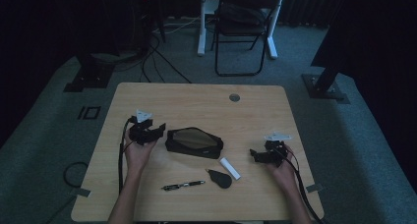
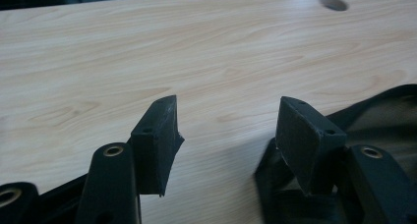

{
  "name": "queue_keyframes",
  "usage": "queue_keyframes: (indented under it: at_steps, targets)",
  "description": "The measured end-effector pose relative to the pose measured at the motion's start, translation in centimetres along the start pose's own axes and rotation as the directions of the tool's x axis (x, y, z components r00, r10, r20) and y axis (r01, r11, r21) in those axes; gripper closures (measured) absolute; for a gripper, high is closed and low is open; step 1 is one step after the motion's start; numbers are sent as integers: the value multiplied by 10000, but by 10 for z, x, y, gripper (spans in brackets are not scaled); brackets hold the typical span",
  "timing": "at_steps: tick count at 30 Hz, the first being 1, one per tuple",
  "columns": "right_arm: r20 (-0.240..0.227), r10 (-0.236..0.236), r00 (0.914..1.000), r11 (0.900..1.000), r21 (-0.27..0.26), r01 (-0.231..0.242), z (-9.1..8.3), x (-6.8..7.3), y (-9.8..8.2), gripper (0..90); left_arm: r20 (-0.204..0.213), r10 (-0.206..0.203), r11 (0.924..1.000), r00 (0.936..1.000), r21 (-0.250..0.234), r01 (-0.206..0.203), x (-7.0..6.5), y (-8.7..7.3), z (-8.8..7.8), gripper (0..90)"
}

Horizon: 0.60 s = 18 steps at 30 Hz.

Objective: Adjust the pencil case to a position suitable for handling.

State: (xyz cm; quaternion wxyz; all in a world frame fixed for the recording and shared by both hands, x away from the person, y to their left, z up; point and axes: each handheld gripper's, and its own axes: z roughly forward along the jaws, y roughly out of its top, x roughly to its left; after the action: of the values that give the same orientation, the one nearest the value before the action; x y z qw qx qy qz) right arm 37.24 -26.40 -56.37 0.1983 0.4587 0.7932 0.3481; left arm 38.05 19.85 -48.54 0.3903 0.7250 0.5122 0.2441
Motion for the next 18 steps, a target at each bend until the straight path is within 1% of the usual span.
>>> queue_keyframes:
  at_steps: [3, 7, 9, 10, 11, 12, 13, 16, 18]
  targets:
    - [0, -1, 10000, 10000, -1, 1, 0, 0, 0, 123, 233, 287, 9995, 9993, 95, -289, -7, 1, 2, 414]
    - [0, -1, 10000, 10000, -2, 1, 0, 0, 0, 123, 648, 645, 9976, 9958, 223, -661, -16, 2, 6, 408]
    - [2, -1, 10000, 10000, -1, 1, 0, 0, 0, 123, 871, 859, 9955, 9925, 325, -890, -21, 3, 9, 407]
    - [3, -3, 10000, 10000, -2, 3, 0, 0, 0, 123, 962, 1023, 9935, 9901, 407, -1066, -24, 3, 11, 407]
    - [2, -2, 10000, 10000, -2, 2, 0, 0, 0, 123, 1033, 1116, 9921, 9884, 454, -1167, -26, 3, 13, 408]
    - [2, -2, 10000, 10000, -2, 2, 0, 0, 0, 123, 1033, 1116, 9921, 9884, 454, -1167, -26, 3, 13, 410]
    - [3, -4, 10000, 10000, -2, 4, 0, 0, 0, 123, 1196, 1308, 9891, 9842, 513, -1377, -30, 2, 16, 410]
    - [3, -2, 10000, 10000, -1, 2, 0, 0, 0, 123, 1335, 1599, 9842, 9781, 551, -1685, -35, 2, 21, 444]
    - [3, -2, 10000, 10000, -2, 2, 0, 0, 0, 123, 1398, 1697, 9821, 9755, 579, -1792, -36, 2, 23, 488]
